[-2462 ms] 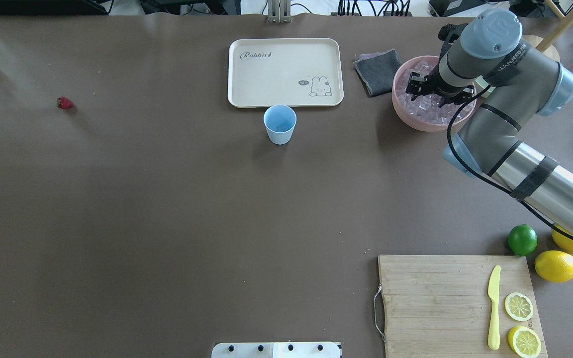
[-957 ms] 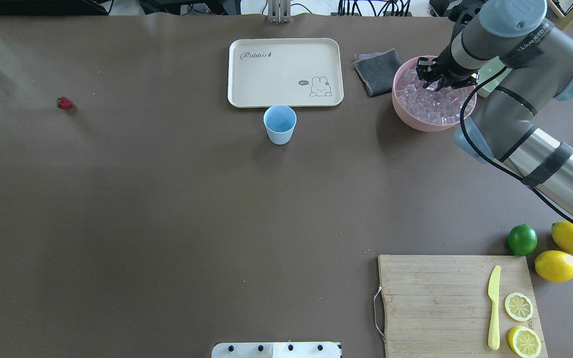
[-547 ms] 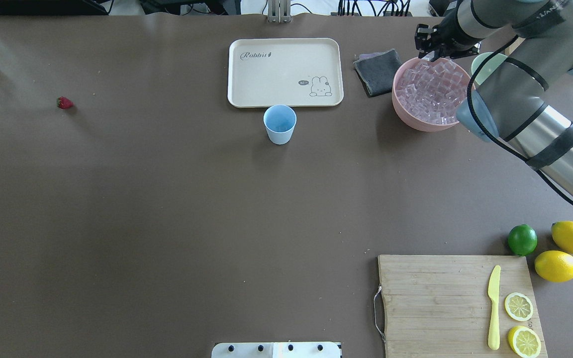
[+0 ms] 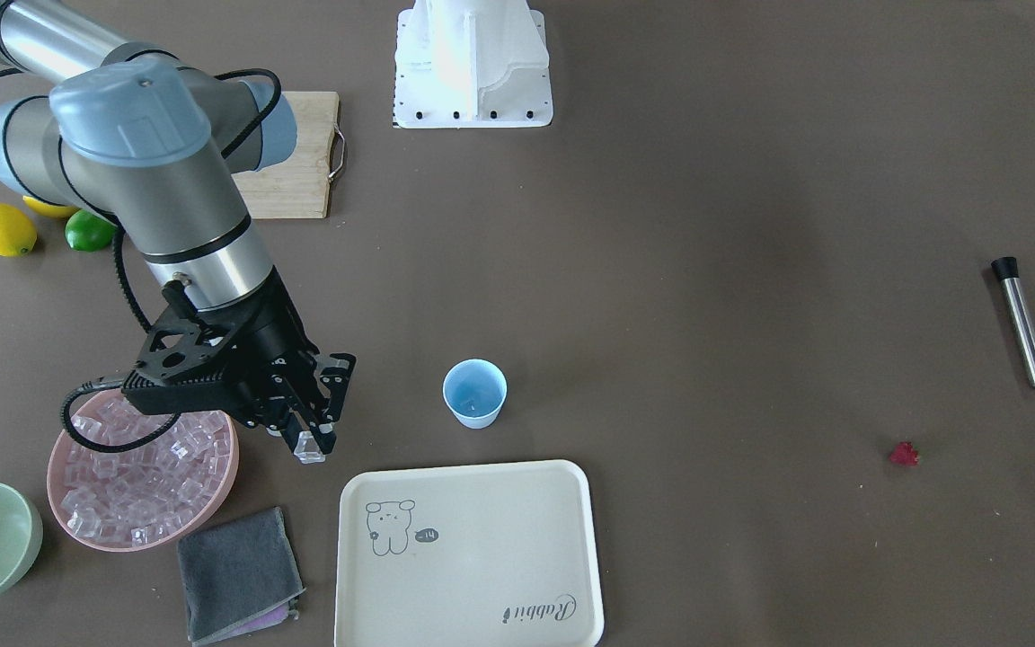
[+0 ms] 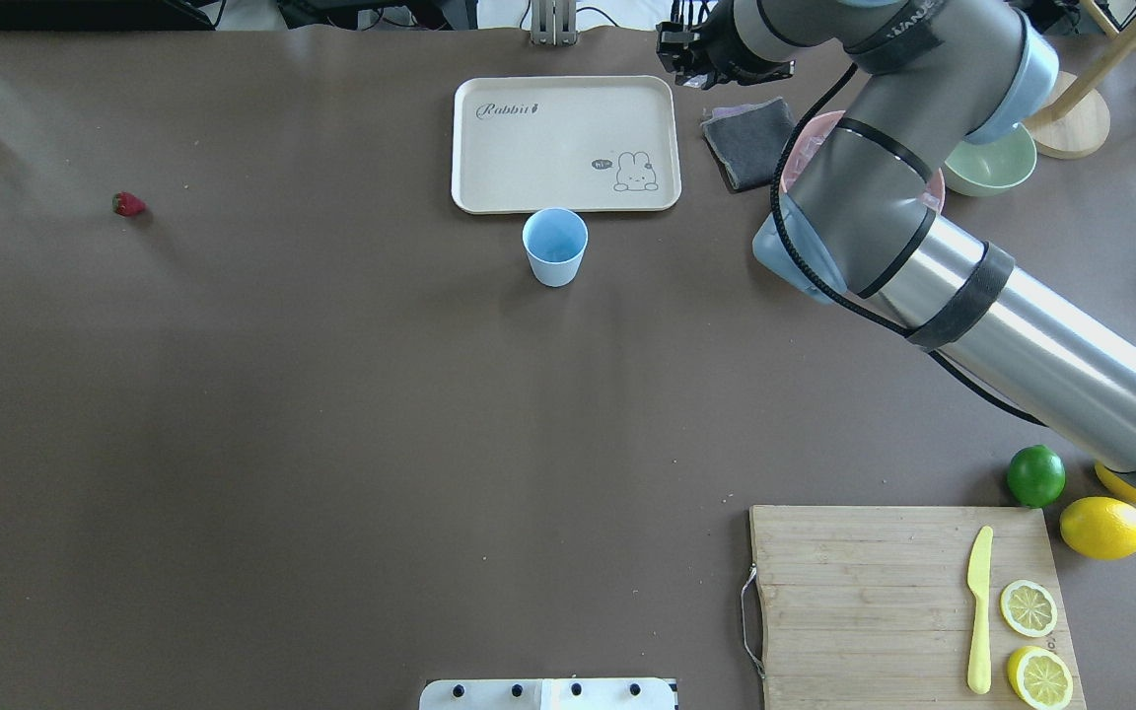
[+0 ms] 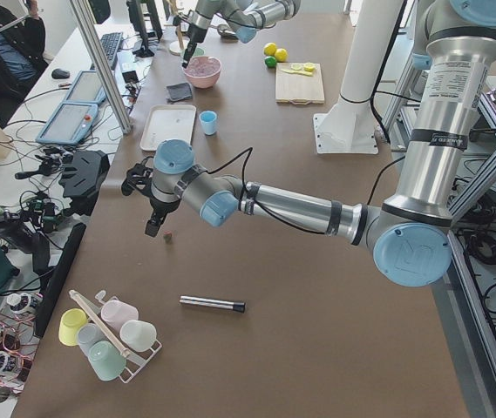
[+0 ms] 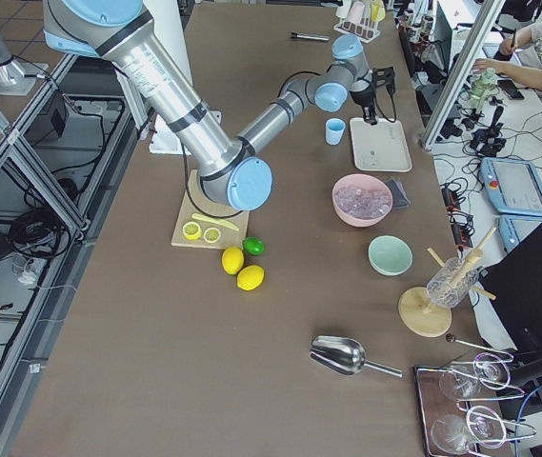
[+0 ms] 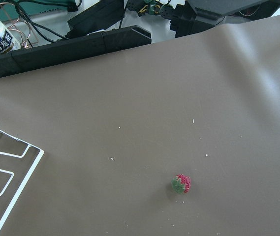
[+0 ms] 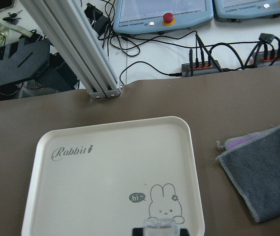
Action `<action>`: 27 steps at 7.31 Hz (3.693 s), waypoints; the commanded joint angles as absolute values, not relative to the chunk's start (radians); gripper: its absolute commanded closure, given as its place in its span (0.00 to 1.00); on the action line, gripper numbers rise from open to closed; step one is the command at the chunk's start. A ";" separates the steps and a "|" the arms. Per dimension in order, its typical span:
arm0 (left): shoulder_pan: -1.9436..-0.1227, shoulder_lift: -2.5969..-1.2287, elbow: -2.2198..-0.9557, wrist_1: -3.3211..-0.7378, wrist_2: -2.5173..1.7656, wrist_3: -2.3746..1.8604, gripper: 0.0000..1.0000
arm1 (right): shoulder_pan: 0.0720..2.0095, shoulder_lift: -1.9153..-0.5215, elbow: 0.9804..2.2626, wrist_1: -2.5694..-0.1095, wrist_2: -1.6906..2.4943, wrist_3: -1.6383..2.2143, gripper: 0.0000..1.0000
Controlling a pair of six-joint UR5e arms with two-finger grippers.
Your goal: Mash ice and strawberries in cup
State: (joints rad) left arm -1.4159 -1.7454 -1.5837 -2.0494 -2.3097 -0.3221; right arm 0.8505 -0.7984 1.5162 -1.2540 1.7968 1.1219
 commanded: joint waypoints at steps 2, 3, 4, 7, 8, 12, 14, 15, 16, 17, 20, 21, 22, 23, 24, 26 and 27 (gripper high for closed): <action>-1.416 -1.726 -1.580 -2.049 -2.315 -0.321 0.02 | 0.705 -0.674 1.424 -1.255 1.637 1.112 1.00; -1.416 -1.724 -1.583 -2.049 -2.315 -0.321 0.02 | 0.686 -0.631 1.366 -1.255 1.622 1.109 1.00; -1.416 -1.718 -1.585 -2.049 -2.315 -0.322 0.02 | 0.672 -0.620 1.344 -1.255 1.621 1.108 1.00; -1.417 -1.709 -1.580 -2.049 -2.315 -0.322 0.02 | 0.640 -0.621 1.304 -1.255 1.621 1.083 1.00; -1.416 -1.695 -1.591 -2.049 -2.315 -0.322 0.02 | 0.640 -0.629 1.305 -1.256 1.626 1.086 1.00; -1.417 -1.655 -1.637 -2.051 -2.316 -0.322 0.02 | 0.632 -0.653 1.305 -1.258 1.638 1.100 1.00; -1.417 -1.652 -1.635 -2.051 -2.316 -0.322 0.02 | 0.624 -0.653 1.305 -1.258 1.638 1.103 1.00; -1.417 -1.652 -1.635 -2.051 -2.316 -0.322 0.02 | 0.618 -0.655 1.308 -1.258 1.638 1.103 0.97; -1.417 -1.652 -1.634 -2.051 -2.316 -0.322 0.02 | 0.615 -0.657 1.308 -1.258 1.638 1.103 0.55; -1.417 -1.652 -1.634 -2.051 -2.316 -0.322 0.02 | 0.615 -0.661 1.308 -1.258 1.638 1.091 0.01; -1.419 -1.652 -1.640 -2.052 -2.315 -0.322 0.02 | 0.697 -0.658 1.347 -1.258 1.777 1.026 0.00; -1.419 -1.654 -1.646 -2.052 -2.315 -0.322 0.02 | 0.762 -0.663 1.359 -1.262 1.848 0.973 0.00; -1.419 -1.654 -1.647 -2.054 -2.315 -0.321 0.02 | 0.817 -0.699 1.361 -1.262 1.912 0.856 0.00; -1.419 -1.655 -1.646 -2.054 -2.310 -0.318 0.02 | 0.883 -0.745 1.361 -1.261 1.978 0.763 0.00; -1.419 -1.660 -1.646 -2.054 -2.309 -0.318 0.02 | 0.941 -0.785 1.361 -1.267 2.027 0.670 0.00; -1.419 -1.663 -1.644 -2.074 -2.307 -0.318 0.02 | 1.020 -0.816 1.359 -1.292 2.055 0.820 0.00; -1.419 -1.664 -1.646 -2.075 -2.307 -0.314 0.02 | 1.055 -0.822 1.356 -1.292 2.056 0.921 0.00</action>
